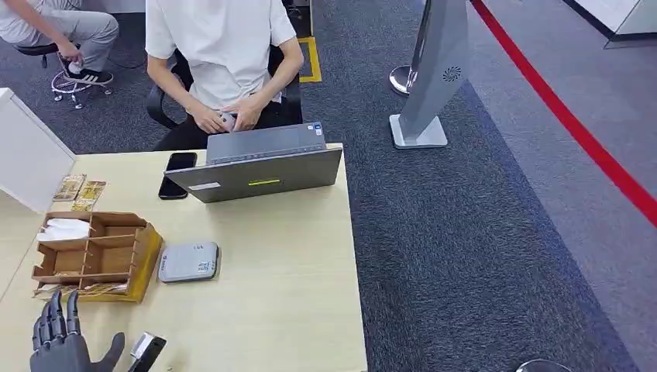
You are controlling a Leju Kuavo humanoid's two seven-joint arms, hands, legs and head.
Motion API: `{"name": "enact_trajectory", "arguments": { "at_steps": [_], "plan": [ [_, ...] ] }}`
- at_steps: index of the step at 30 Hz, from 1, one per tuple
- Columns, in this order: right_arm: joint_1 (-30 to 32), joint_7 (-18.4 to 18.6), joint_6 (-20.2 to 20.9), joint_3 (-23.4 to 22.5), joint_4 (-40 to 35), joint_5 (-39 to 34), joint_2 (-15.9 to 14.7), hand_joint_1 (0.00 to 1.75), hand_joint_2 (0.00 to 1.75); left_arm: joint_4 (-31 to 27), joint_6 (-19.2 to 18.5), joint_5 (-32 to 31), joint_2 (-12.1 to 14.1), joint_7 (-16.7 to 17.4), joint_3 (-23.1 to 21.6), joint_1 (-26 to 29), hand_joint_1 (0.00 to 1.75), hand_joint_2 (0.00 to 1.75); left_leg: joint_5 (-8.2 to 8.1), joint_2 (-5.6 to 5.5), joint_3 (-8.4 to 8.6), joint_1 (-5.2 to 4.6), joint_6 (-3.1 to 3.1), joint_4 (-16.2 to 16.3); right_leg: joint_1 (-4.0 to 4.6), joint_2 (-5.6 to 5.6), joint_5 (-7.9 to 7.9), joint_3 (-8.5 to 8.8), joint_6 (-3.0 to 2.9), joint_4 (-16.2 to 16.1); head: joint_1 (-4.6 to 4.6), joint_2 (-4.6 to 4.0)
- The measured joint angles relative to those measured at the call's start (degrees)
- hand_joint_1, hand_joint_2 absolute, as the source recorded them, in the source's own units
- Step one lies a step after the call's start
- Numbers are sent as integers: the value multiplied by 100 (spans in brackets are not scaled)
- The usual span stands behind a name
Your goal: Pass the card to the sensor for recognition and then transmit it.
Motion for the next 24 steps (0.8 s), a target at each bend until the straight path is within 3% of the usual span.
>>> {"name": "enact_trajectory", "arguments": {
  "at_steps": [17, 24],
  "plan": [
    [-22, -76, 85, 151, 0, 293, 0, 0, 175, 201, 0, -268, -20, 98, 15, -716, 0, 175, 4, 0, 1, 0, 1, 1, 0, 0, 3, 0, -1, 0, 0, 0],
    [-27, -79, 90, 160, 0, 293, 0, 0, 175, 201, 0, -579, 111, 852, -386, -748, 0, 175, 4, 0, 1, 0, 1, 1, 0, 1, 3, 0, -1, 0, 0, 0]
  ]
}}
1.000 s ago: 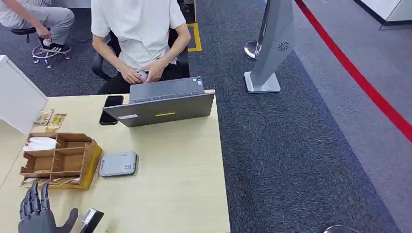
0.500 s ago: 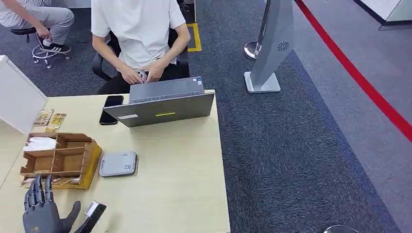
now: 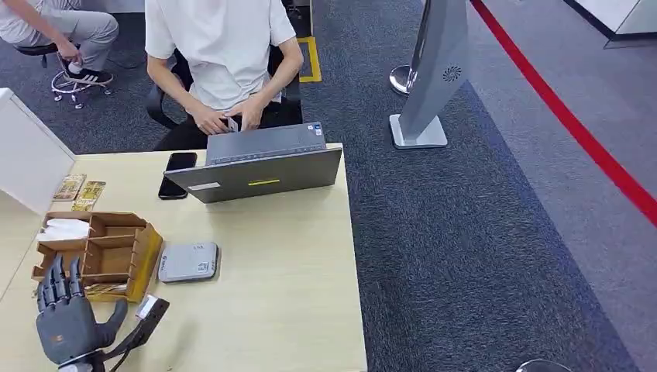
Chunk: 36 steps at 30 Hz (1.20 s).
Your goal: Pass the card to the sensor for recognition and then transmit it.
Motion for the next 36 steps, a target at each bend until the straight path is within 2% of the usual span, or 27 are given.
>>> {"name": "enact_trajectory", "arguments": {
  "at_steps": [4, 12, 22, 25, 29, 33, 36],
  "plan": [
    [1, 0, 2, 0, 2, 0, 0, 0, 175, 0, 0, -18, 94, 62, -223, 1, 0, 175, 0, 0, 0, 0, 0, 0, 0, 0, 0, 0, 0, 0, 0, 0],
    [0, 0, 2, 0, 0, 0, 0, 0, 175, 0, 0, -15, 149, 68, -335, 11, 0, 175, 0, 0, 0, 0, 0, 0, 0, 0, 0, 0, 0, 0, 0, 0],
    [1, 2, 7, 0, 0, 0, 0, 0, 175, 0, 0, 105, 282, 400, -680, 127, 0, 175, 0, 0, 0, 0, 0, 0, 0, 0, 0, 0, 0, 0, 0, 0],
    [1, 9, 7, 0, 0, -11, 0, 0, 175, -11, 0, 118, 352, 596, -846, 222, 0, 175, 0, 0, 0, 0, 0, 0, 0, 0, 0, 0, 0, 0, 0, 0],
    [3, 13, 2, 0, 0, -35, -2, 0, 175, -157, 2, 57, 510, 1021, -1137, 437, 0, 175, 0, 1, 0, 0, 0, 0, 0, 1, 0, -1, 0, 0, 0, 0],
    [3, 13, 4, -2, 0, -44, -2, 0, 175, -225, -4, 101, 772, 1498, -1542, 613, 0, 175, 0, 1, 0, 1, 0, 0, 0, 1, 0, -2, 0, 0, 0, 0],
    [3, 13, 4, -2, 0, -44, -2, 0, 175, -230, -9, 127, 948, 1639, -1810, 669, 0, 175, 0, 1, 0, 0, 0, -1, 0, 1, 0, -1, 0, 0, 0, 0]
  ]
}}
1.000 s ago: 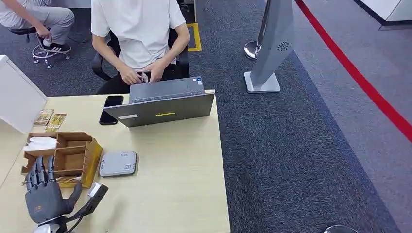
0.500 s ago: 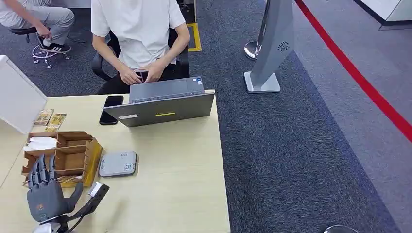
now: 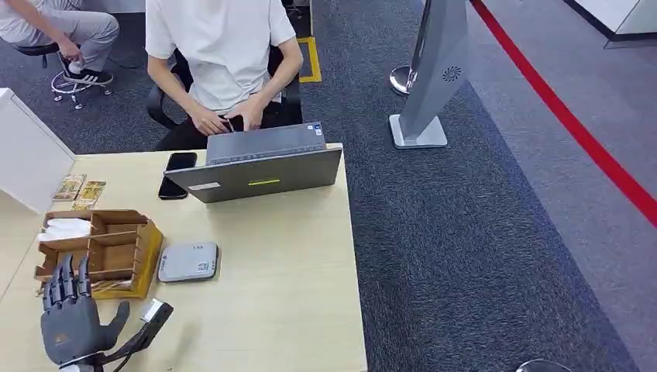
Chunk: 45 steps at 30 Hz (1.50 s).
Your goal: Pass the card to the sensor for recognition and then transmit it.
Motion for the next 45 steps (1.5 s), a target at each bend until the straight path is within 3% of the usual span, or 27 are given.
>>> {"name": "enact_trajectory", "arguments": {
  "at_steps": [5, 11, 21, 45],
  "plan": [
    [1, 0, -2, -2, 0, 0, 0, 0, 175, -13, -7, 17, 146, 59, -228, 48, 0, 175, 0, 0, 0, 0, 0, 0, 0, 0, 1, 1, 0, 0, 0, 0],
    [0, 0, -9, -4, 0, -92, 0, 0, 175, -74, -171, -11, 306, 361, -440, 97, 0, 175, 0, 0, 0, 0, 0, 0, 0, 1, 1, 0, 0, 0, 0, 0],
    [4, 9, -9, -11, 0, -175, -2, 0, 175, -931, -590, -151, 706, 745, -798, 505, 0, 175, 0, 1, -1, 0, 0, 0, 0, 1, 0, -2, 0, 0, 0, 0],
    [4, 11, -9, -11, 0, -175, -4, 0, 175, -1228, -599, -157, 824, 756, -909, 608, 0, 175, 0, 1, 0, 0, 0, 0, 0, 1, 2, -1, 0, 0, 0, 0]
  ]
}}
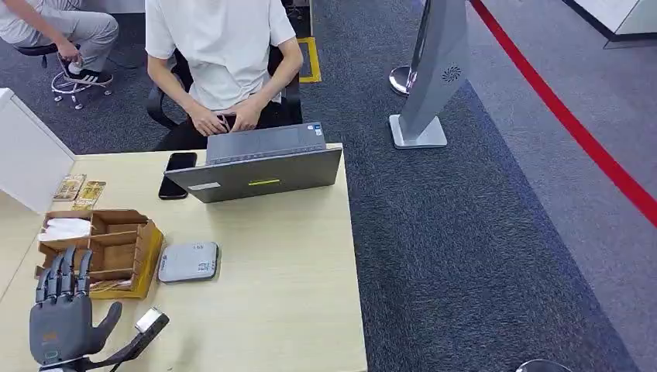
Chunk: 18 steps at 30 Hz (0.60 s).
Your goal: Pass the card to the sensor for recognition and then transmit it.
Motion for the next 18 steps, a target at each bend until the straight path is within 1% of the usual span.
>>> {"name": "enact_trajectory", "arguments": {
  "at_steps": [4, 11, 12, 13, 14, 15, 16, 18],
  "plan": [
    [1, 0, -2, -4, 0, -2, -2, 0, 175, -79, -74, -29, 70, 105, -48, 27, 0, 175, 0, 0, 0, 0, 0, 0, 0, 0, 0, -1, 0, 0, -2, 0],
    [3, 15, -4, -15, 0, -35, -17, 0, 175, -551, -461, -225, 374, 368, -182, 147, 0, 175, 0, 1, 0, 1, 0, 0, 1, 1, 0, -1, 0, 0, 0, 0],
    [5, 17, -7, -17, 0, -61, -17, 0, 175, -621, -560, -265, 424, 436, -199, 168, 0, 175, 0, 1, 0, 1, 0, 0, 0, 1, 0, -2, 0, 0, 0, 0],
    [6, 20, -9, -20, 0, -83, -17, 0, 175, -689, -823, -355, 472, 587, -219, 169, 0, 175, 0, -1, 0, 1, 0, 0, 0, -1, 0, -3, 0, 0, 0, 0],
    [6, 22, -7, -20, 0, -103, -22, 0, 175, -724, -1248, -433, 557, 777, -223, 142, 0, 175, 0, -1, 0, 1, 0, 0, 0, -2, 0, -6, 0, 0, 2, 0],
    [5, 24, -7, -20, 0, -105, -22, 0, 175, -723, -1560, -437, 625, 901, -223, 97, 0, 175, 1, 0, 0, 3, -2, 0, 1, -1, 0, -7, -1, 0, 0, 0],
    [5, 30, -7, -20, 0, -105, -26, 0, 175, -723, -1714, -429, 692, 949, -223, 52, 0, 175, 2, 0, 0, 4, -3, 0, 3, 0, 1, -7, -2, 0, 0, 0],
    [11, 52, -7, -20, 0, -105, -35, 0, 175, -723, -1812, -404, 788, 955, -223, -69, 0, 175, 5, -1, 0, 4, -7, 0, 3, -1, 2, -2, -1, 1, 0, 0]
  ]
}}
